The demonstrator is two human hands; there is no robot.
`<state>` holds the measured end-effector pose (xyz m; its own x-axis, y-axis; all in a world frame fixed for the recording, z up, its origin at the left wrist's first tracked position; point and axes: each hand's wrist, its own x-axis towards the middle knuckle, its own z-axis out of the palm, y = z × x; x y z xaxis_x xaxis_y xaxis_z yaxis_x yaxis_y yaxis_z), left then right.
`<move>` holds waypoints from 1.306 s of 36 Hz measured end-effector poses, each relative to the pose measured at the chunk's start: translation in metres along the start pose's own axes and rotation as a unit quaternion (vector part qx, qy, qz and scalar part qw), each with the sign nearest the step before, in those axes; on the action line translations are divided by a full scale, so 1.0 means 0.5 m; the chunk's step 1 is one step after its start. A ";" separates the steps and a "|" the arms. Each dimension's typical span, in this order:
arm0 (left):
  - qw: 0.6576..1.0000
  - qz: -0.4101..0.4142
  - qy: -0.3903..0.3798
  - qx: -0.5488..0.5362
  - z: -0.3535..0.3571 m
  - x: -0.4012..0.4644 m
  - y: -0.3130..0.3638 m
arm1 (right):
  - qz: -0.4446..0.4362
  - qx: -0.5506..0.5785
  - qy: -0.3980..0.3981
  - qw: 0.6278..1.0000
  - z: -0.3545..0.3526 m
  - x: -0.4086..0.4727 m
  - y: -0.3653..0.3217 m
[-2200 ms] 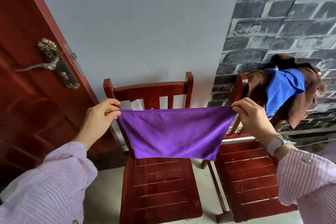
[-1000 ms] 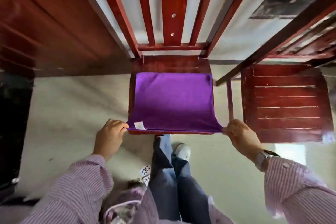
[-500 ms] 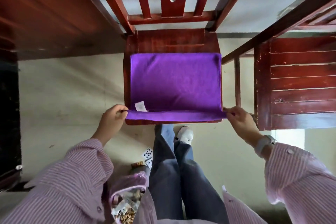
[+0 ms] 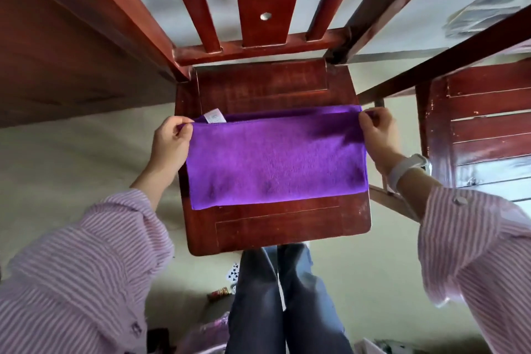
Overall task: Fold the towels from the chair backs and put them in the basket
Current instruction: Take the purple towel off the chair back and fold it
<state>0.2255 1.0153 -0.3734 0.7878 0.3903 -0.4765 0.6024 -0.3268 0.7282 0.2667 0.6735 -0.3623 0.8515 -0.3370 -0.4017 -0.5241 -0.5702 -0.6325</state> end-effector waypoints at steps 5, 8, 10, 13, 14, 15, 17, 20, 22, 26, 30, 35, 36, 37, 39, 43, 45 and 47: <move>0.999 -0.010 0.009 0.051 0.003 0.029 -0.027 | 0.010 -0.008 -0.003 1.000 0.025 0.034 0.006; 0.996 -0.022 0.005 0.084 0.004 0.036 -0.034 | 0.023 -0.026 -0.010 0.999 0.033 0.049 0.008; 0.993 -0.019 0.006 0.114 0.006 0.038 -0.031 | 0.034 -0.031 -0.015 0.999 0.038 0.060 0.008; 0.987 -0.021 0.018 0.155 0.014 0.047 -0.022 | 0.048 -0.052 -0.021 0.997 0.043 0.071 0.003; 0.986 -0.025 0.024 0.164 0.017 0.050 -0.019 | 0.050 -0.059 -0.022 0.997 0.045 0.075 0.002; 0.984 -0.026 0.029 0.173 0.019 0.053 -0.015 | 0.053 -0.064 -0.024 0.996 0.046 0.077 0.000; 0.979 -0.020 0.032 0.201 0.023 0.057 -0.009 | 0.067 -0.067 -0.027 0.995 0.048 0.082 -0.003; 0.969 -0.005 0.029 0.246 0.025 0.062 -0.003 | 0.077 -0.077 -0.033 0.994 0.048 0.088 -0.005; 0.964 -0.004 0.030 0.264 0.028 0.065 -0.002 | 0.071 -0.093 -0.038 0.992 0.048 0.092 -0.007; 0.957 -0.010 0.034 0.288 0.033 0.072 0.001 | 0.061 -0.103 -0.043 0.992 0.051 0.093 -0.010; 0.956 -0.021 0.034 0.289 0.036 0.076 0.008 | 0.047 -0.114 -0.029 0.992 0.053 0.089 -0.008; 0.967 -0.032 0.044 0.249 0.031 0.075 0.010 | 0.038 -0.134 -0.013 0.990 0.046 0.091 -0.001; 0.971 -0.029 0.048 0.232 0.028 0.072 0.009 | 0.044 -0.131 -0.011 0.990 0.043 0.091 0.002; 0.975 -0.020 0.052 0.217 0.025 0.068 0.007 | 0.042 -0.130 -0.006 0.991 0.041 0.089 0.004; 0.979 0.000 0.057 0.195 0.021 0.061 0.002 | 0.000 -0.136 0.034 0.990 0.036 0.077 0.004; 0.990 -0.012 0.051 0.131 0.023 0.059 -0.010 | -0.152 -0.193 0.086 0.965 0.045 0.032 -0.025; 0.992 -0.017 0.048 0.113 0.023 0.063 -0.016 | -0.244 -0.221 0.023 0.944 0.077 0.009 -0.055; 0.995 -0.009 0.040 0.094 0.021 0.067 -0.022 | -0.317 -0.246 -0.056 0.914 0.125 -0.009 -0.084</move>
<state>0.2466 1.0228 -0.4028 0.7683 0.4631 -0.4419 0.6358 -0.4720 0.6108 0.2839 0.7458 -0.3755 0.9605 0.2405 -0.1401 0.1676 -0.9017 -0.3986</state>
